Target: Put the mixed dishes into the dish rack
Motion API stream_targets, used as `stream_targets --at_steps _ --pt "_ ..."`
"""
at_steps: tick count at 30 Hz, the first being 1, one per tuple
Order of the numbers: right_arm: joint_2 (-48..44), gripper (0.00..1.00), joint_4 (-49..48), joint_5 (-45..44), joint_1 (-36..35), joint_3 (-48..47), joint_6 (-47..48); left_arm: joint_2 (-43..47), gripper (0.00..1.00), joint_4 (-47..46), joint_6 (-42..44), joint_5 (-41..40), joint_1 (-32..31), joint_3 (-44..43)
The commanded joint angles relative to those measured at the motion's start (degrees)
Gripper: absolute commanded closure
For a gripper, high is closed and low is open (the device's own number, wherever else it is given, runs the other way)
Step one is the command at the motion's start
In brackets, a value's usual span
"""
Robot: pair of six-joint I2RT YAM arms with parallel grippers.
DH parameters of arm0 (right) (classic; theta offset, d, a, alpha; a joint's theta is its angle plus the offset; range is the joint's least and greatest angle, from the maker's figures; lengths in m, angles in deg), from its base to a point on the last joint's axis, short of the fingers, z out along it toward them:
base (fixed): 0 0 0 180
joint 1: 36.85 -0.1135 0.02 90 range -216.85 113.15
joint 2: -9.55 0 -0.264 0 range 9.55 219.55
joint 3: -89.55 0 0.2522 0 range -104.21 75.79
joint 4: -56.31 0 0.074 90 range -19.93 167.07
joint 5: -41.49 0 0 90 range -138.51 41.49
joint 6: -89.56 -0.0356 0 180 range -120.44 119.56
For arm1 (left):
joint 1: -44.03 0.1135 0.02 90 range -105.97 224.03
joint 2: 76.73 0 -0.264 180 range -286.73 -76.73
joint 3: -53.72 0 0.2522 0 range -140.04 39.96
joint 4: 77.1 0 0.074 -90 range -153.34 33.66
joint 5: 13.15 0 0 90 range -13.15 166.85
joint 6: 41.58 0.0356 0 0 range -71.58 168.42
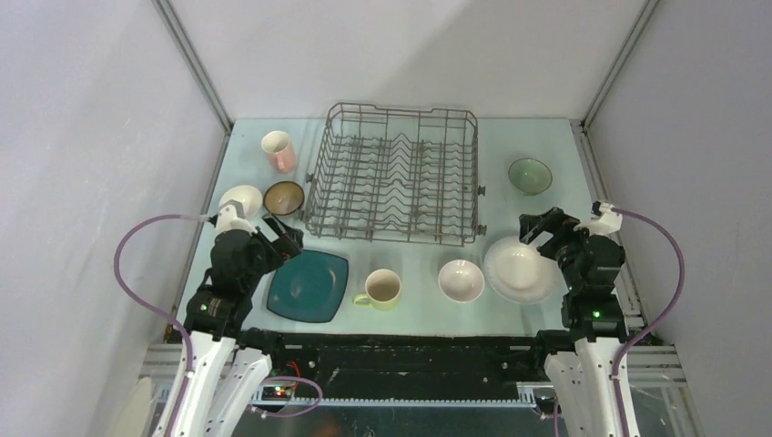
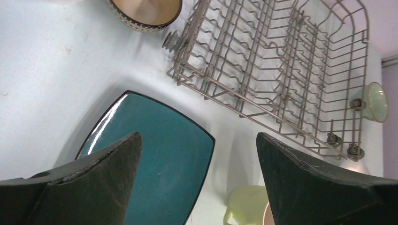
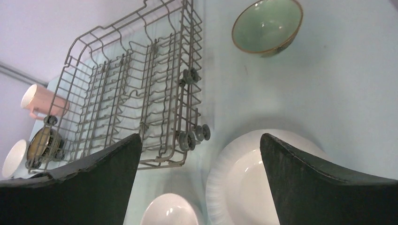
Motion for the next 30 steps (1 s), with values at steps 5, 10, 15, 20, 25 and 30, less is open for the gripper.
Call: stream_targets --at_steps 5,10,15,20,25,30 --pt "2.89 0.0 -0.58 4.83 0.22 -1.51 -2.41 -4.99 0.02 0.15 -6.69 -2.66 0.26 -4.05" --pt "3.5 0.0 0.85 0.2 -2.35 -1.51 -5.15 -9.02 0.02 3.16 -12.25 -5.89 0.33 -3.07" --pt "4.04 0.0 0.81 5.15 -6.54 -1.51 -5.16 -11.23 0.06 7.59 -15.62 -6.99 0.33 -0.59" --pt "5.5 0.0 -0.45 12.34 -9.88 -1.65 -5.24 -8.11 0.05 7.8 -19.83 1.19 0.33 5.51" --pt "7.27 0.0 -0.66 10.7 -12.83 -1.68 -5.72 -6.53 0.01 20.39 -25.64 0.31 0.33 2.54" --pt "8.61 0.0 -1.61 10.54 -13.96 -1.68 -6.03 -5.56 0.01 20.1 -28.23 3.21 0.31 5.7"
